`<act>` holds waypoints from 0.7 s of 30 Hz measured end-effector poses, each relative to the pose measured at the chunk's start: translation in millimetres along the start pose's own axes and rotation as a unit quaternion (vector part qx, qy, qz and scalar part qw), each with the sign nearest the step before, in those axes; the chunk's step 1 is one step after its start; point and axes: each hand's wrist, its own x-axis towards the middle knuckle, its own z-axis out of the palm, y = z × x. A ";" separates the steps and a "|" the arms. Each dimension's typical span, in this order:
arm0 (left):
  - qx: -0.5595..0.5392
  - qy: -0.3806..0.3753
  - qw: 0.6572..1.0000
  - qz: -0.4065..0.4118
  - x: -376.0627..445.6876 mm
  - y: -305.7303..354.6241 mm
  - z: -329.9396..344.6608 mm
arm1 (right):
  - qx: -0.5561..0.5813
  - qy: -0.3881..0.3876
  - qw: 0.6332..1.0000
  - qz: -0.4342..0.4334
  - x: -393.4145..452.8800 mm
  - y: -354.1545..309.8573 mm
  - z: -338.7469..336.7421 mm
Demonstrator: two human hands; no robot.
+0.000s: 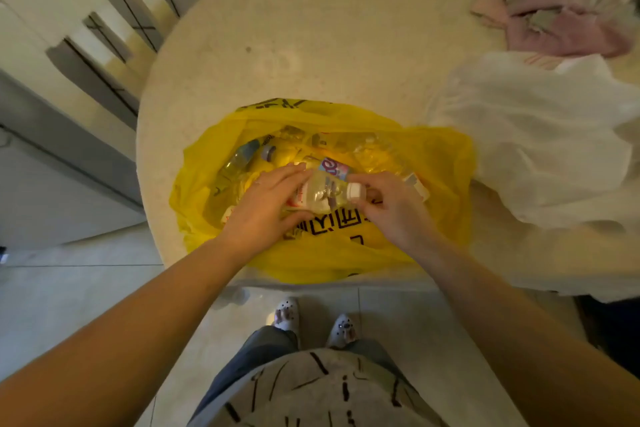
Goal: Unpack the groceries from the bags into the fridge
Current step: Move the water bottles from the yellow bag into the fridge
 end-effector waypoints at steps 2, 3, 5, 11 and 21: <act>-0.025 0.005 1.000 -0.016 3.8 0.4 -9.8 | -0.013 0.015 0.999 -0.036 8.3 -23.4 -10.9; -0.042 0.015 0.999 -0.022 5.6 1.5 -14.8 | -0.020 0.016 0.998 -0.053 12.5 -35.2 -15.3; -0.073 0.038 0.996 -0.036 8.7 2.9 -23.7 | -0.035 0.015 0.996 -0.080 21.1 -56.4 -20.8; -0.194 0.091 0.971 -0.106 -1.1 -5.6 -29.9 | -0.029 0.007 0.988 -0.152 42.2 -100.6 -12.1; -0.290 0.151 0.928 -0.181 -22.9 -12.7 -43.2 | -0.142 -0.073 0.986 -0.042 74.2 -54.3 39.4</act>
